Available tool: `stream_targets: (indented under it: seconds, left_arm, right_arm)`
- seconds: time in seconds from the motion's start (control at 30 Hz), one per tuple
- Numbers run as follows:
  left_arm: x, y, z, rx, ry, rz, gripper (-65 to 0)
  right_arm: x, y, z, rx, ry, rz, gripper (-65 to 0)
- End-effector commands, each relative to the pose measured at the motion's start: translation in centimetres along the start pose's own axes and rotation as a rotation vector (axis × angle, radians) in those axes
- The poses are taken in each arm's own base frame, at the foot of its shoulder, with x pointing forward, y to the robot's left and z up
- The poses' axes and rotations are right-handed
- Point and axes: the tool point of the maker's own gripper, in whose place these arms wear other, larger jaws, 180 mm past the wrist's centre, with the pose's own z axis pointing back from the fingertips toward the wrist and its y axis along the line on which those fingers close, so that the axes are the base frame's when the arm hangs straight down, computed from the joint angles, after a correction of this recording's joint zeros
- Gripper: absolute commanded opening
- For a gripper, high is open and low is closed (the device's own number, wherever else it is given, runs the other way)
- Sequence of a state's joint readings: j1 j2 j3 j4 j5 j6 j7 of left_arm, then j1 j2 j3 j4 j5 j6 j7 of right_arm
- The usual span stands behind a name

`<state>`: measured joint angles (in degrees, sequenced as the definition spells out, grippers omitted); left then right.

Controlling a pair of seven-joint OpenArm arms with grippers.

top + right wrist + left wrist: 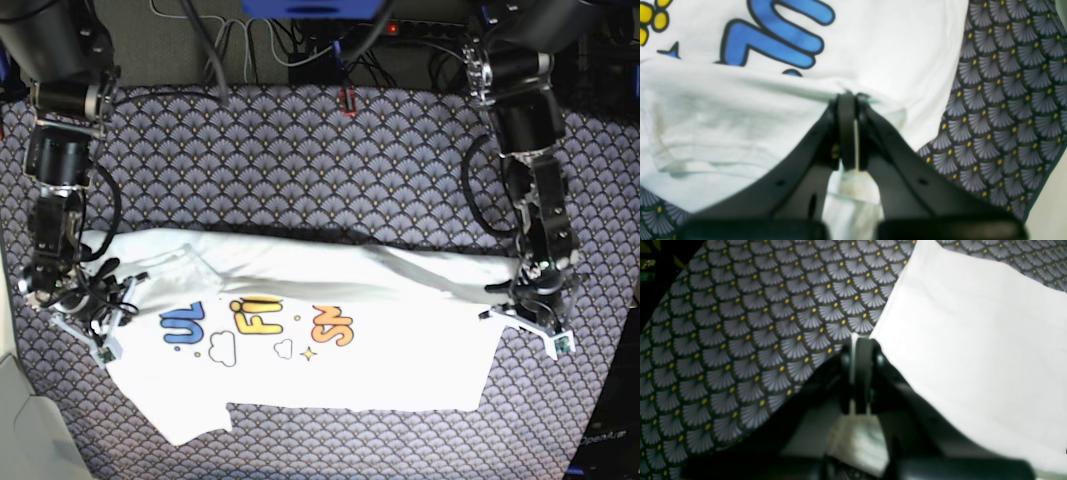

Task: Fold the T-shirt properly
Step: 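Carry the held shoulders with both grippers across toward the hem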

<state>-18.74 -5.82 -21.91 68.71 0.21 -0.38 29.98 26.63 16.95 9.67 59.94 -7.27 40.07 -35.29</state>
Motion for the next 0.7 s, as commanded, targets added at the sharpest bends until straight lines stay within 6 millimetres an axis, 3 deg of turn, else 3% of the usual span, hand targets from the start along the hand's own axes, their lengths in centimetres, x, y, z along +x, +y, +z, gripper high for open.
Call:
stream_targets:
  seconds: [0.0, 0.17, 0.3, 0.47, 0.6, 0.67]
  left_arm:
    - [2.8, 0.1, 0.1, 0.005, -0.074, 0.003, -64.5]
    - [2.9, 0.2, 0.1, 0.005, -0.075, -0.003, -63.2]
    - [3.0, 0.2, -0.1, 0.007, -0.079, 0.004, -50.8]
    - [2.2, -0.1, -0.6, -0.003, -0.052, 0.008, -33.5]
    - [2.7, 0.4, 0.3, 0.006, -0.077, 0.004, -26.7]
    - [2.7, 0.9, 1.6, 0.013, -0.106, -0.013, -26.6]
  right_arm:
    - [2.5, -1.1, 0.6, -0.023, -0.066, 0.004, -65.0]
    - [2.3, -1.1, 0.4, -0.039, -0.041, 0.031, -64.9]
    - [3.3, -0.8, 0.2, -0.054, -0.035, 0.059, -55.6]
    - [4.5, -0.1, 0.0, -0.059, -0.043, 0.081, -38.1]
    - [6.4, -1.3, 2.1, -0.125, -0.102, 0.116, -34.2]
    - [5.7, -1.5, 3.1, -0.155, -0.106, 0.144, -34.2]
